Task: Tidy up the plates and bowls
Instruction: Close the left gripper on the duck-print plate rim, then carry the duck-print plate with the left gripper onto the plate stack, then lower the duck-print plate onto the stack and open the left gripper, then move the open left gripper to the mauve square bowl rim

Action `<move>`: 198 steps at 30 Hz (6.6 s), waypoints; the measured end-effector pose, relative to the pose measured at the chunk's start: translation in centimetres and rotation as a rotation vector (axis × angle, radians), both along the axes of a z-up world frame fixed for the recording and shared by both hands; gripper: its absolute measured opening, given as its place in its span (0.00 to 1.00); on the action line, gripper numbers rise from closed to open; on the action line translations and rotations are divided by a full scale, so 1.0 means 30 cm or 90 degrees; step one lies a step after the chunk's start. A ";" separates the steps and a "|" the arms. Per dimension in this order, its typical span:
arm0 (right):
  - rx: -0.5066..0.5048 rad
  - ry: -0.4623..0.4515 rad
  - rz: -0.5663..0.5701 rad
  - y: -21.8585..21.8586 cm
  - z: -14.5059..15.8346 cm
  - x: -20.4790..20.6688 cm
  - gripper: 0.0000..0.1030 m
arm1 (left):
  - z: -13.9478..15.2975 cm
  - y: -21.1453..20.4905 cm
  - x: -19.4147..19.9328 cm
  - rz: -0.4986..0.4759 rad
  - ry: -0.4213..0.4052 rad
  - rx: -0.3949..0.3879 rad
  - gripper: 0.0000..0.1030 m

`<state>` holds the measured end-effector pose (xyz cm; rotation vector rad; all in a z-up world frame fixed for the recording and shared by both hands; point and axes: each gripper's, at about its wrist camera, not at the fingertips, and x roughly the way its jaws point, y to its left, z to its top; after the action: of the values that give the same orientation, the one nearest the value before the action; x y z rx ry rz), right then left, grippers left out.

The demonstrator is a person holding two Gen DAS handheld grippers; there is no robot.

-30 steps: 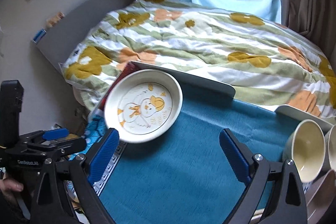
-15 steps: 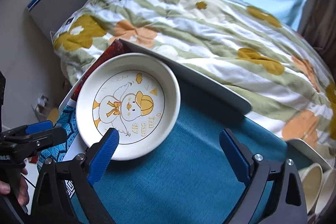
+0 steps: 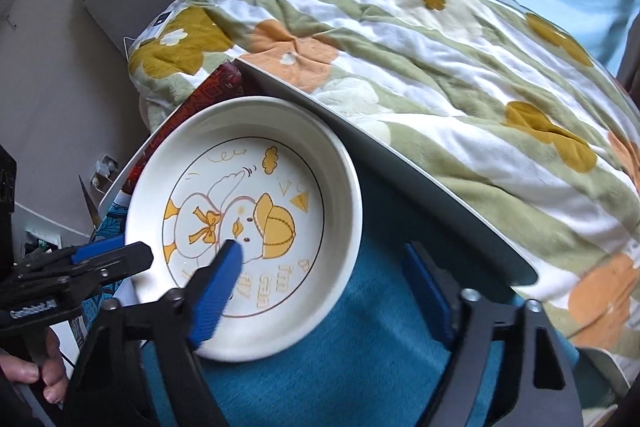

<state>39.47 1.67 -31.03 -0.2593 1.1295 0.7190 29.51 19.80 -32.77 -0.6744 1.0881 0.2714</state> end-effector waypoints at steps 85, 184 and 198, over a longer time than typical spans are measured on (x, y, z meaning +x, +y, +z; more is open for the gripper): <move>0.036 -0.071 -0.436 -1.029 0.073 -1.055 0.15 | 0.100 -1.033 -0.532 -0.542 -0.081 0.141 0.14; 0.099 -0.133 -0.618 -1.364 0.375 -1.114 0.95 | 0.493 -1.452 -0.363 -0.707 -0.170 0.242 1.00; 0.091 -0.014 -0.724 -1.419 0.207 -0.925 0.95 | 0.287 -1.547 -0.116 -0.787 -0.068 0.191 1.00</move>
<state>11.73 -40.90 -24.82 0.4835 0.9972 -0.2201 26.04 -26.62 -24.16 0.3139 1.1463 -0.6507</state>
